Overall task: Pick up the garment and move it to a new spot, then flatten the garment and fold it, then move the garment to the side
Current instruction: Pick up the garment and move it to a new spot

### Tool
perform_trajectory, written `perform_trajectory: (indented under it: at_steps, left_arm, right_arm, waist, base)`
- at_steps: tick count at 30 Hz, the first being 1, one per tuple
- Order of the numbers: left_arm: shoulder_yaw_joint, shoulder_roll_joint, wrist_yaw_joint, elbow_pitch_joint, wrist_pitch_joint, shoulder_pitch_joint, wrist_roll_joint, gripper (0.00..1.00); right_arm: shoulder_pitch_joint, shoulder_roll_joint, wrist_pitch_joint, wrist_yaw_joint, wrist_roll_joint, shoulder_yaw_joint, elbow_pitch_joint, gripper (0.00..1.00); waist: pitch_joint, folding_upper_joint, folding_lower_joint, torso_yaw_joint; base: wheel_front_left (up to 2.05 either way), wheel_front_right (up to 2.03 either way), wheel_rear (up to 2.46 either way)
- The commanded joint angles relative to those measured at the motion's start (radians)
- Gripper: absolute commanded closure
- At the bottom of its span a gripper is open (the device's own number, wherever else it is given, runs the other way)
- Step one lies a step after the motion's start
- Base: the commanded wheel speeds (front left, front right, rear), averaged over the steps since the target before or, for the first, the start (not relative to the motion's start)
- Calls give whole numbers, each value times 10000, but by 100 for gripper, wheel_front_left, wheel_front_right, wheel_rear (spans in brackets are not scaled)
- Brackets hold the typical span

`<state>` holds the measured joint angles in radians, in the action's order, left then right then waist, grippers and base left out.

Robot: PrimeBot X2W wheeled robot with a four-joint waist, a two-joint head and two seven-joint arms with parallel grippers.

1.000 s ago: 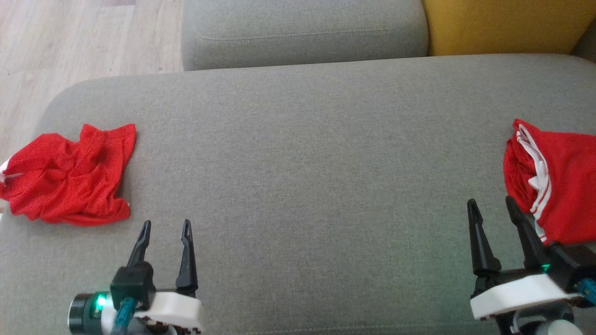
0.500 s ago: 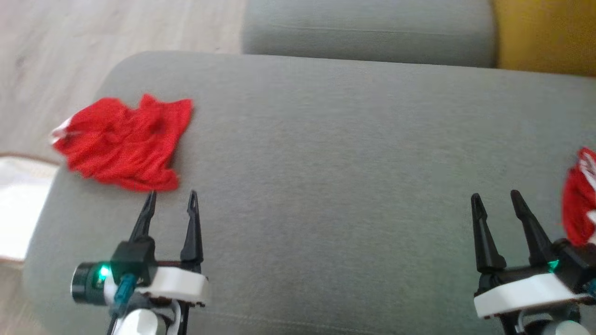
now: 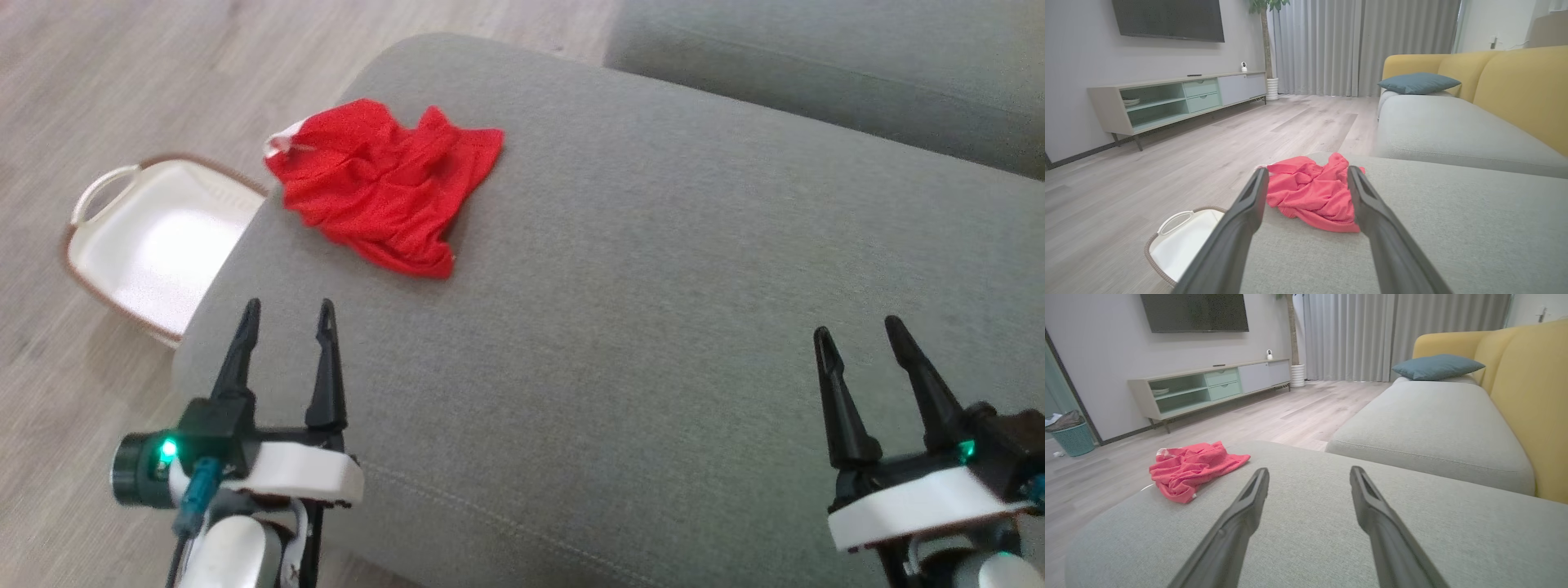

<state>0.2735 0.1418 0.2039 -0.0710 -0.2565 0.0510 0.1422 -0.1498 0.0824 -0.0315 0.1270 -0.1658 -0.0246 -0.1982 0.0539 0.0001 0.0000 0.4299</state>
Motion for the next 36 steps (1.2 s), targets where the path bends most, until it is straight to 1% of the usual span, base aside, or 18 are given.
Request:
perform_trajectory:
  at_steps: [1,5,9,13,16,19,22,23,24,25,32,36]
  left_arm:
    - [-511,-23,-30,301,-53,509,-48,0]
    - [-807,-147,-101,304,-53,460,-66,0]
    - [-1070,-348,-187,259,-53,562,-28,0]
    - [-1322,-582,-313,-44,-53,1096,142,0]
    - [-1480,-710,-468,-680,-53,1855,337,0]
    - [-1610,-786,-598,-1647,-53,2780,477,0]
    - [-1723,-834,-841,-2991,-53,3775,720,0]
    - [-1773,-842,-931,-3485,-53,4096,788,0]
    - [-1863,-856,-1107,-4519,-53,4678,933,0]
    - [-1863,-856,-1107,-4519,-53,4678,933,0]
    - [-2007,-798,-1656,-7842,-47,6273,1210,0]
    - [-2048,-704,-1845,-9374,480,7034,1401,0]
  right_arm:
    - [565,315,-35,37,68,-221,-449,0]
    - [704,442,-153,37,91,-229,-576,0]
    - [894,604,-277,37,92,-267,-751,0]
    - [1160,828,-541,37,80,-234,-1061,0]
    - [1389,1106,-785,37,58,-203,-1325,0]
    - [1606,1393,-1042,37,32,-161,-1601,0]
    - [1879,1668,-1230,37,-21,-83,-1850,0]
    - [1971,1750,-1270,37,-45,-78,-1907,0]
    - [2112,1850,-1306,37,-98,-42,-1965,0]
    - [2112,1850,-1306,37,-98,-42,-1965,0]
    - [2343,1918,-1237,37,-260,-28,-1849,0]
    - [2423,1913,-1160,37,-318,-61,-1767,0]
  waist:
    - [191,-1,0,313]
    - [400,-1,0,388]
    - [799,-1,0,290]
    - [1571,-1,0,96]
    - [2263,-1,0,-70]
    - [2954,-1,0,-276]
    - [3577,-1,0,-481]
    - [3742,-1,0,-558]
    - [3970,-1,0,-680]
    - [3970,-1,0,-680]
    - [4217,-1,0,-982]
    - [4234,-1,0,-1070]
  base:
    - [0,0,0]
    - [0,0,0]
    - [0,0,0]
    - [0,0,0]
    - [0,0,0]
    - [0,0,0]
    - [0,0,0]
    - [0,0,0]
    - [0,0,0]
    - [0,0,0]
    - [0,0,0]
    - [0,0,0]
